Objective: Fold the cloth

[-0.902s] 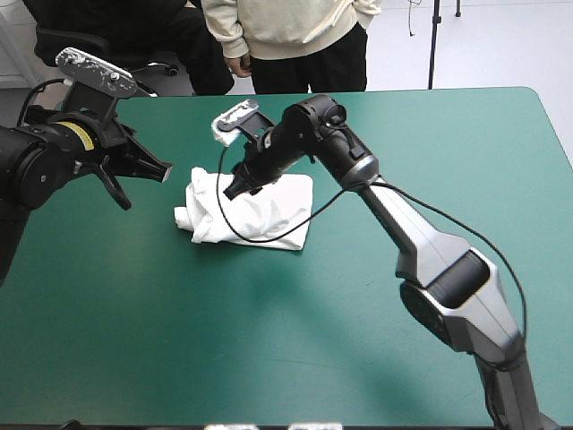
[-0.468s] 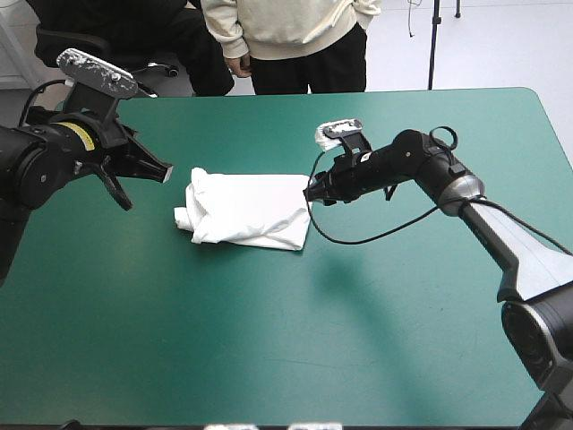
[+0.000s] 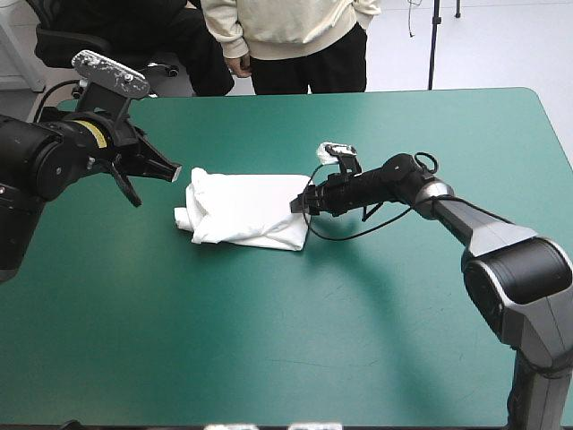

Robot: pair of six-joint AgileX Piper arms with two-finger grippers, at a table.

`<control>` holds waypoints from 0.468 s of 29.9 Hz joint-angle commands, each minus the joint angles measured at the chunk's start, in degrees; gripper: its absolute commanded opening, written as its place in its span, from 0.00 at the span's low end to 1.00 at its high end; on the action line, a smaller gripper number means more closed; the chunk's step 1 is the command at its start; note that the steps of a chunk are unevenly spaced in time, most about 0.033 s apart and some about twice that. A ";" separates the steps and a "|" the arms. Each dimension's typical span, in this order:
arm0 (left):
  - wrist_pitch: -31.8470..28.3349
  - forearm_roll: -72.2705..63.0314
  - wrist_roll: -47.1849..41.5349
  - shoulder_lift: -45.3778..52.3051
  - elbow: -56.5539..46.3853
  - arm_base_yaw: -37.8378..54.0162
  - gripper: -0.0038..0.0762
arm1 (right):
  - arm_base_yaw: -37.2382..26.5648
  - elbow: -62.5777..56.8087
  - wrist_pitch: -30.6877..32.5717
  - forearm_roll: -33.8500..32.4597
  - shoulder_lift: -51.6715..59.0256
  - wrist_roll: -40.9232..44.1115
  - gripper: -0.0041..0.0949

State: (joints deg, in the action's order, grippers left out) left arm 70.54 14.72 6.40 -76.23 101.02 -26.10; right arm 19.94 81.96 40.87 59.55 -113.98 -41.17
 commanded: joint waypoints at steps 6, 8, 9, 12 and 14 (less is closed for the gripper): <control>3.38 0.07 -0.39 1.42 1.54 -0.13 0.03 | -0.29 2.58 1.63 3.47 -1.18 -0.91 0.43; 3.38 0.07 -0.39 1.42 1.54 -0.13 0.03 | -0.29 3.43 2.32 2.75 -1.04 -1.91 0.20; 3.38 0.07 -0.39 1.42 1.54 -0.13 0.03 | -0.29 3.91 2.69 2.15 -0.90 -2.84 0.06; 3.38 -0.09 -0.39 1.42 1.54 -0.13 0.03 | -0.44 5.74 2.93 -2.53 0.22 -1.12 0.05; 3.38 -0.09 -0.39 1.42 1.54 -0.13 0.03 | -0.81 6.11 1.15 -9.73 2.14 3.64 0.05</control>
State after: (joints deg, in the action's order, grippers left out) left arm 70.54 14.35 6.40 -76.23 101.02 -26.10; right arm 19.79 85.62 42.94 55.79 -117.59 -41.49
